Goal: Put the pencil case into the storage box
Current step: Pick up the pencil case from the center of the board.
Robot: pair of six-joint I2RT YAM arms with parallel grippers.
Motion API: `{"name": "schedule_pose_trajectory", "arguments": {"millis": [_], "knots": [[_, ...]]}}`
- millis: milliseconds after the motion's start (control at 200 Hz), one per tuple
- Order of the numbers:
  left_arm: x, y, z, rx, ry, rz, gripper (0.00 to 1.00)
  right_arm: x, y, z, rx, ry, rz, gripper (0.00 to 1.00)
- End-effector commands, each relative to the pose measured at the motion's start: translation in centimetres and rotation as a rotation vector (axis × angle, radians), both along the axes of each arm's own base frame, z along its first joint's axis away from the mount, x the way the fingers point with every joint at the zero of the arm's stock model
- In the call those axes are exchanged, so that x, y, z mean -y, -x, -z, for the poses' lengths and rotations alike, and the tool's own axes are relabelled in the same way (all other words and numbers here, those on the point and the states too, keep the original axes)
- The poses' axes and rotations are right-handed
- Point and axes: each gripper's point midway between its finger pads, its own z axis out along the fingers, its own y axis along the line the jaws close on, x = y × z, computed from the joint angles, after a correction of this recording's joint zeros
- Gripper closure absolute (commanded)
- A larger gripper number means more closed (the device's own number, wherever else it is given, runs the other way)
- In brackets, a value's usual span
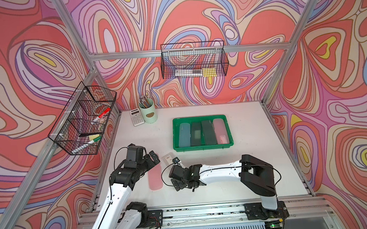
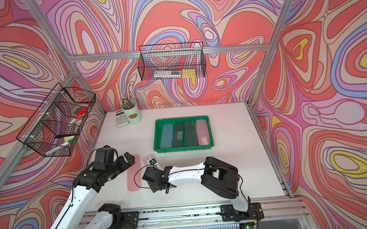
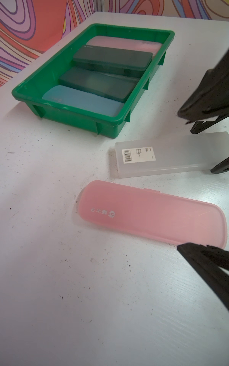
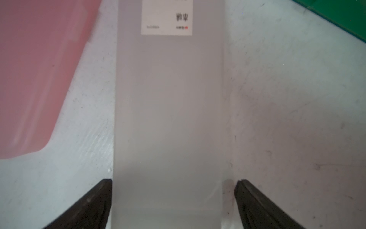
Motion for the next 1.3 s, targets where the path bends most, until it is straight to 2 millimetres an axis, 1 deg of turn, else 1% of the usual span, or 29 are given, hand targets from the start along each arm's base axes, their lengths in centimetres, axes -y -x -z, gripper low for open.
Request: {"name": "schedule_pose_trajectory", "arguments": {"millis": [0, 155, 220, 456, 541, 601, 746, 831, 936, 972, 982, 1007, 1182, 1297], "knots": [[0.1, 0.2, -0.3, 0.000, 0.015, 0.004, 0.01, 0.0, -0.6, 0.4, 0.022, 0.033, 0.024, 0.04], [-0.1, 0.4, -0.7, 0.016, 0.009, -0.008, 0.01, -0.1, -0.3, 1.2, 0.044, 0.067, 0.032, 0.09], [-0.2, 0.5, -1.0, 0.024, 0.004, -0.006, 0.01, -0.2, -0.3, 1.1, 0.064, 0.075, 0.031, 0.13], [-0.6, 0.8, -1.9, 0.030, -0.019, -0.005, 0.01, 0.0, -0.1, 0.1, 0.113, 0.074, 0.030, 0.31], [-0.6, 0.9, -2.3, 0.039, -0.018, -0.004, 0.01, 0.2, 0.1, -0.6, 0.131, 0.069, 0.023, 0.34], [-0.6, 1.0, -2.6, 0.046, -0.019, -0.005, 0.01, 0.2, 0.3, -1.2, 0.141, 0.054, 0.010, 0.36], [-0.7, 1.1, -3.4, 0.059, -0.017, -0.007, 0.01, 0.1, 0.8, -3.7, 0.167, 0.004, -0.023, 0.40], [-0.6, 1.1, -3.8, 0.069, -0.013, -0.004, 0.01, 0.5, 0.9, -5.1, 0.184, -0.015, -0.032, 0.42], [-0.6, 1.2, -4.2, 0.075, -0.012, -0.004, 0.01, 1.2, 0.9, -7.0, 0.207, -0.037, -0.032, 0.43], [-0.6, 1.2, -4.4, 0.078, -0.012, -0.003, 0.01, 1.5, 0.8, -7.0, 0.212, -0.025, -0.034, 0.43], [-0.6, 1.1, -4.5, 0.080, -0.013, -0.002, 0.01, 1.6, 0.8, -7.8, 0.220, -0.044, -0.031, 0.43], [-0.6, 1.1, -4.6, 0.081, -0.013, 0.001, 0.01, 1.8, 0.8, -8.5, 0.228, -0.051, -0.031, 0.43], [-0.6, 0.7, -5.6, 0.098, -0.022, 0.010, 0.01, 3.1, 0.7, -11.2, 0.274, -0.090, -0.017, 0.44], [-0.2, 0.0, -6.3, 0.107, -0.015, 0.028, 0.01, 4.1, 0.1, -13.3, 0.324, -0.115, 0.022, 0.45]]}}
